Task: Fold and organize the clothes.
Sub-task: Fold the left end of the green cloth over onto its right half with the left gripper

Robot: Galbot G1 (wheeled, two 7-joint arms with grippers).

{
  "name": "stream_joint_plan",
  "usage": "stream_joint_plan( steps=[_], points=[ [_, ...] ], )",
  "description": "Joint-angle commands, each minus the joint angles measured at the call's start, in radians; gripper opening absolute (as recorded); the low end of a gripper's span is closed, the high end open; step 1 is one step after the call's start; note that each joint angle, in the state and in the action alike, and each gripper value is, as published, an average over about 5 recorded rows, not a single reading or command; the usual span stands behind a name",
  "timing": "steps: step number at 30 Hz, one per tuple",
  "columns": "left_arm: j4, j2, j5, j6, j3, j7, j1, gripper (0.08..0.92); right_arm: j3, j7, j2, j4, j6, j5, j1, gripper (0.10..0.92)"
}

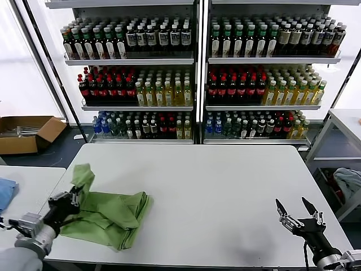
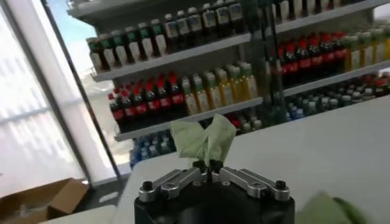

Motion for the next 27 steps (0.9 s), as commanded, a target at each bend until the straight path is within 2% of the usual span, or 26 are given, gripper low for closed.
stream_joint_plan(
  steps=[1, 6, 9, 12, 17, 21, 27],
  points=[
    [0.003, -0.167, 0.161, -0.008, 0.266, 0.004, 0.002, 0.089, -0.016, 0.0, 0.007, 0.003, 0.0, -0.014, -0.003, 0.823],
    [0.069, -0.193, 0.206, -0.007, 0.317, 0.017, -0.006, 0.089, -0.018, -0.001, 0.007, 0.005, 0.001, -0.014, -0.005, 0.823],
    [0.069, -0.197, 0.219, -0.005, 0.333, 0.029, 0.005, 0.09, -0.015, -0.002, 0.005, 0.001, 0.002, -0.014, -0.004, 0.823],
    [0.055, -0.202, 0.221, -0.003, 0.351, 0.031, 0.016, 0.126, -0.018, -0.002, 0.006, -0.003, 0.003, -0.014, -0.002, 0.823],
    [0.025, -0.218, 0.165, -0.005, 0.366, 0.007, 0.018, 0.264, -0.027, -0.001, 0.011, -0.002, 0.003, -0.017, 0.0, 0.823],
    [-0.03, -0.216, 0.056, -0.003, 0.314, 0.0, 0.023, 0.376, -0.025, -0.001, 0.01, 0.002, 0.003, -0.015, -0.002, 0.823],
    [-0.139, -0.107, -0.141, 0.025, 0.115, 0.011, 0.066, 0.549, -0.011, -0.003, 0.004, -0.002, 0.005, -0.005, -0.007, 0.823]
  ],
)
